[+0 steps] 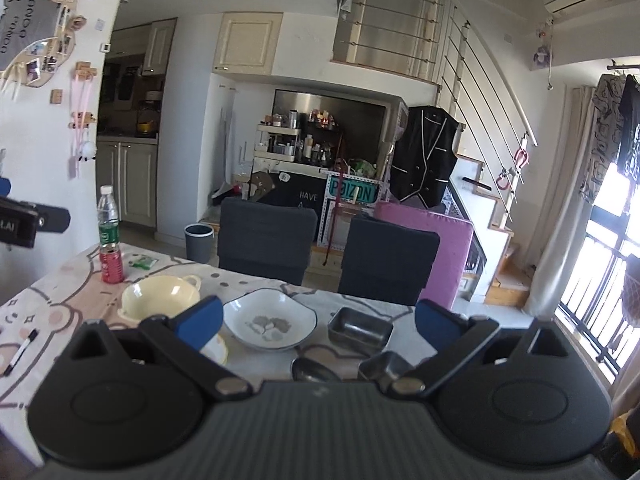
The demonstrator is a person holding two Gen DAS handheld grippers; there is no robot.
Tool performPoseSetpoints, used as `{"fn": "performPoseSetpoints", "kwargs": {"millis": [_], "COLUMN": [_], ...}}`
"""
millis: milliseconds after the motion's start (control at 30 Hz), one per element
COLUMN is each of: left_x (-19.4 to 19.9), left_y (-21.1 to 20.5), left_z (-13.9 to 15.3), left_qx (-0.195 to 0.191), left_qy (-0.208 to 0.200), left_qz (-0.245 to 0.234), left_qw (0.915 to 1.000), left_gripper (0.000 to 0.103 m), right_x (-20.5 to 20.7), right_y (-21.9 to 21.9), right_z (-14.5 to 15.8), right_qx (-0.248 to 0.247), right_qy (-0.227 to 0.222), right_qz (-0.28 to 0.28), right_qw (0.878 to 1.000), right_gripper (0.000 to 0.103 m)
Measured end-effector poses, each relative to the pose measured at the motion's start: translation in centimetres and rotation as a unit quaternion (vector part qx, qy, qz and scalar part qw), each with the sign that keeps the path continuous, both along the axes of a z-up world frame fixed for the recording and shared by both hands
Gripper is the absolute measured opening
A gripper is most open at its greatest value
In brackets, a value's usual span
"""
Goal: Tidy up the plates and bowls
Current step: 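Move the left tool to the white ginkgo plate rim while the right tool grips it too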
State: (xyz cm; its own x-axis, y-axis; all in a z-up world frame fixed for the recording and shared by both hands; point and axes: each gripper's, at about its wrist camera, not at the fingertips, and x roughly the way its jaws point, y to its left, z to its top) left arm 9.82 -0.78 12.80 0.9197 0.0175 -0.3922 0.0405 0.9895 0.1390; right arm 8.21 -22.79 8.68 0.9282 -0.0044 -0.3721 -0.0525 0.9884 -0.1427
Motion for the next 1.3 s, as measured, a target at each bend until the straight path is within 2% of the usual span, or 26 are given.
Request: {"fn": "performPoseSetpoints", "kwargs": {"millis": [167, 333, 500, 767, 900, 967, 1067, 1200, 1300], "left_x": [4.3, 9.9, 16.0, 25.5, 29.7, 31.7, 34.8, 38.0, 39.4], "left_y": [0.2, 0.4, -0.5, -3.9, -4.6, -5.0, -5.2, -5.2, -5.3], "left_z": [0.4, 0.2, -1.6, -8.0, -11.4, -13.1, -15.4, -18.4, -20.2], "left_qx": [0.002, -0.012, -0.015, 0.041, 0.059, 0.073, 0.08, 0.08, 0.092], "left_qy": [0.004, 0.021, 0.047, 0.115, 0.151, 0.164, 0.188, 0.211, 0.22], "left_qz": [-0.034, -0.066, -0.112, -0.152, -0.168, -0.179, -0.183, -0.199, -0.224], "left_qw": [0.9994, 0.9975, 0.9924, 0.9808, 0.9725, 0.9673, 0.9618, 0.9536, 0.945], "left_gripper": [0.103, 0.103, 0.103, 0.103, 0.103, 0.103, 0.103, 0.103, 0.103], "right_x": [3.4, 8.5, 13.3, 21.8, 26.5, 28.9, 31.2, 33.7, 34.1], "right_y": [-0.1, 0.3, 0.1, -2.1, -3.1, -3.0, -3.2, -3.1, -3.4], "right_z": [0.3, 0.6, -1.2, -8.1, -12.5, -13.7, -16.3, -19.2, -20.9], "right_qx": [0.018, 0.039, 0.07, 0.17, 0.205, 0.222, 0.259, 0.269, 0.296], "right_qy": [0.017, 0.059, 0.108, 0.149, 0.185, 0.193, 0.199, 0.226, 0.256], "right_qz": [-0.016, -0.047, -0.075, -0.125, -0.131, -0.124, -0.106, -0.111, -0.132], "right_qw": [1.0, 0.996, 0.989, 0.966, 0.952, 0.948, 0.939, 0.93, 0.911], "right_gripper": [0.103, 0.103, 0.103, 0.103, 0.103, 0.103, 0.103, 0.103, 0.103]}}
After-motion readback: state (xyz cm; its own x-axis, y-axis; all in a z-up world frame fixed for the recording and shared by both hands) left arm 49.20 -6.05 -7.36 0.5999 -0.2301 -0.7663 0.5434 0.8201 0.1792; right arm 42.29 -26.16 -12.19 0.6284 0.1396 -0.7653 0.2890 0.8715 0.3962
